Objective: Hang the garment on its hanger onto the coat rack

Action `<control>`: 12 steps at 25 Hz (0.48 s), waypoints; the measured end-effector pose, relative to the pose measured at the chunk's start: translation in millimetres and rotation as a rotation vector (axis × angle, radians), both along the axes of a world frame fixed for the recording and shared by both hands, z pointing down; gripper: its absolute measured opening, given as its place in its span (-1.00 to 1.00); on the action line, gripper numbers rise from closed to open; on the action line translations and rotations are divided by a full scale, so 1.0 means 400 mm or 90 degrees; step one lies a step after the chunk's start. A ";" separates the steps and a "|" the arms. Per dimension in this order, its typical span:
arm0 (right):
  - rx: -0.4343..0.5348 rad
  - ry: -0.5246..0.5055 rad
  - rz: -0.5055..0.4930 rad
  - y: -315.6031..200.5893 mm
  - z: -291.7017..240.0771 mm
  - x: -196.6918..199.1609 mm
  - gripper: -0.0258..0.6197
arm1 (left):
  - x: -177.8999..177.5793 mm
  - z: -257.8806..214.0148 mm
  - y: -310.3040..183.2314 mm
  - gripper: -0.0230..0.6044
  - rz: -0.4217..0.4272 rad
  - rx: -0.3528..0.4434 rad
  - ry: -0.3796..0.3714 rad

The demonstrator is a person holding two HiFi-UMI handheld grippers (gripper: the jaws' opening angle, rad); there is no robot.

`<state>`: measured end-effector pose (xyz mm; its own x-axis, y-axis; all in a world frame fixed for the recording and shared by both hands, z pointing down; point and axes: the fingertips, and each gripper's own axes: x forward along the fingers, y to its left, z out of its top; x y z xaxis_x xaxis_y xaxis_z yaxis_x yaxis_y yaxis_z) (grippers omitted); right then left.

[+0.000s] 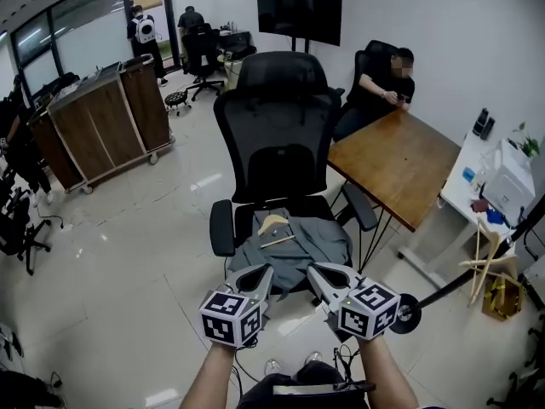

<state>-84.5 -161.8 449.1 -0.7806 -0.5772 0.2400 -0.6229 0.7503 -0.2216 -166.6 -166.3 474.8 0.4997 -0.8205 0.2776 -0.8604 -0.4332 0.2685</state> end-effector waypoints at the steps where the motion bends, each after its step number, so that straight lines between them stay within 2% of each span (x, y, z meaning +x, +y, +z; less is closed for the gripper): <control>1: -0.002 0.001 0.001 -0.012 0.004 -0.005 -0.92 | -0.005 0.009 -0.013 -0.92 0.000 -0.004 0.001; 7: -0.013 0.007 -0.009 -0.115 0.028 -0.025 -0.92 | -0.026 0.043 -0.114 -0.92 -0.016 -0.021 0.004; 12: -0.017 0.031 -0.036 -0.243 0.072 -0.045 -0.92 | -0.032 0.068 -0.229 -0.92 -0.037 -0.033 -0.013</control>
<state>-102.6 -258.9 477.7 -0.7983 -0.5258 0.2937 -0.5908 0.7784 -0.2122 -179.4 -257.9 502.1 0.4456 -0.8320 0.3306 -0.8891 -0.3683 0.2717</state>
